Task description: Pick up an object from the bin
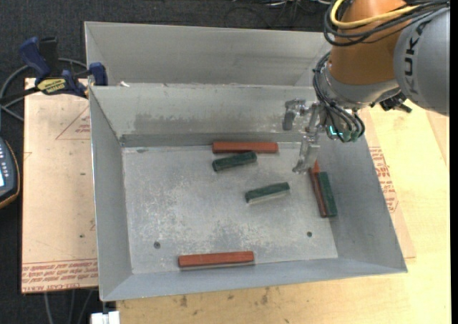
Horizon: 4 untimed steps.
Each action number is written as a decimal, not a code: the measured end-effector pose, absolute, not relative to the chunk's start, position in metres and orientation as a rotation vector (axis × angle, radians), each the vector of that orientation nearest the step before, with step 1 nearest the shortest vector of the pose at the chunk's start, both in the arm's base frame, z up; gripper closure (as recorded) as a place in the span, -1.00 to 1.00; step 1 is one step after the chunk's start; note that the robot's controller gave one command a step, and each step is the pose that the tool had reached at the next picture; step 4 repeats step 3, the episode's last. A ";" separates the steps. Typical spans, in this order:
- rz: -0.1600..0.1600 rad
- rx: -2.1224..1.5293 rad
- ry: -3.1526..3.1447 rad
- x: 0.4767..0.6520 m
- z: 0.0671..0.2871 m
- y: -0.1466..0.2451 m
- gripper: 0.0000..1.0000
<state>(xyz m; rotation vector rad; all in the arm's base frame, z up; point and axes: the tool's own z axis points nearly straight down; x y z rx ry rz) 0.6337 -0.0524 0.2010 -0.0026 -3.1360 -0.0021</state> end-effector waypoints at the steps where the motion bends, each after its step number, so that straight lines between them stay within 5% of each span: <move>1: -0.004 0.780 -3.041 0.615 0.068 -0.051 -1.00; 2: -0.001 0.780 -3.046 0.617 0.071 -0.051 1.00; 3: 0.003 0.863 -3.033 0.619 0.205 -0.019 1.00; 4: 0.003 0.863 -3.033 0.619 0.205 -0.019 1.00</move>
Offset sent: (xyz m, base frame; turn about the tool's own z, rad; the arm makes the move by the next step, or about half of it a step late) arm -0.0183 0.0004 -0.1305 -0.5058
